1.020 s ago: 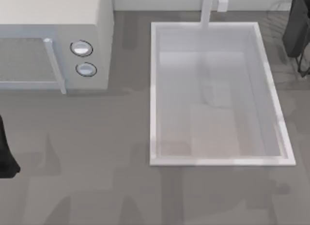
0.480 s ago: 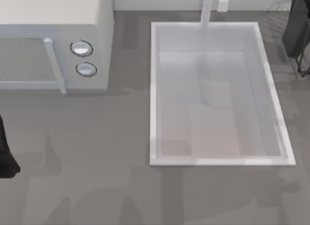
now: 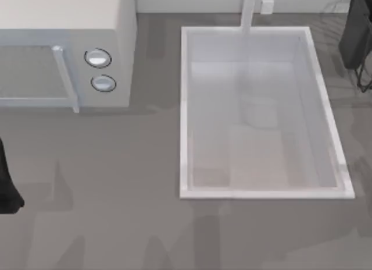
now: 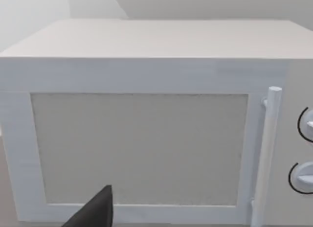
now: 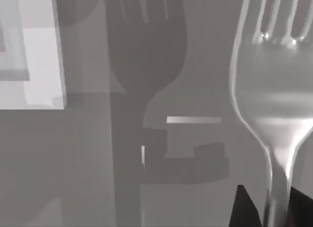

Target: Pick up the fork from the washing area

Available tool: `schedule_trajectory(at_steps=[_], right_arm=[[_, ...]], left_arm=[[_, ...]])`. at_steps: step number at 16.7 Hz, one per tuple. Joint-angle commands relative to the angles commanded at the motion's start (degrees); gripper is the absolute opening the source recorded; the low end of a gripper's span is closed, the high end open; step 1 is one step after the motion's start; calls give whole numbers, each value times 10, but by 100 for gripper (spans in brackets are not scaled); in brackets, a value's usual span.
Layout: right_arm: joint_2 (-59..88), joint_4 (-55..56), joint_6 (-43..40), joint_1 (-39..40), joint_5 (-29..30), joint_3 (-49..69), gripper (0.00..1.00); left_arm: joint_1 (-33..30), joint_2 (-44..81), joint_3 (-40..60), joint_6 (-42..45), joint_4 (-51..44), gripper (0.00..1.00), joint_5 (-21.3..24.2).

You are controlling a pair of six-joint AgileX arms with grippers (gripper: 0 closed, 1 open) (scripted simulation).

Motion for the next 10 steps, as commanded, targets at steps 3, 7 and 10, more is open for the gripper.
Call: schedule_trajectory(at_steps=[3,7,10], right_arm=[[2,7,0,0,0,-7,0],[2,7,0,0,0,-7,15],[2,7,0,0,0,-7,38]], left_arm=[[0,0,0,0,0,100,0],[0,0,0,0,0,100,0],[0,0,0,0,0,100,0]])
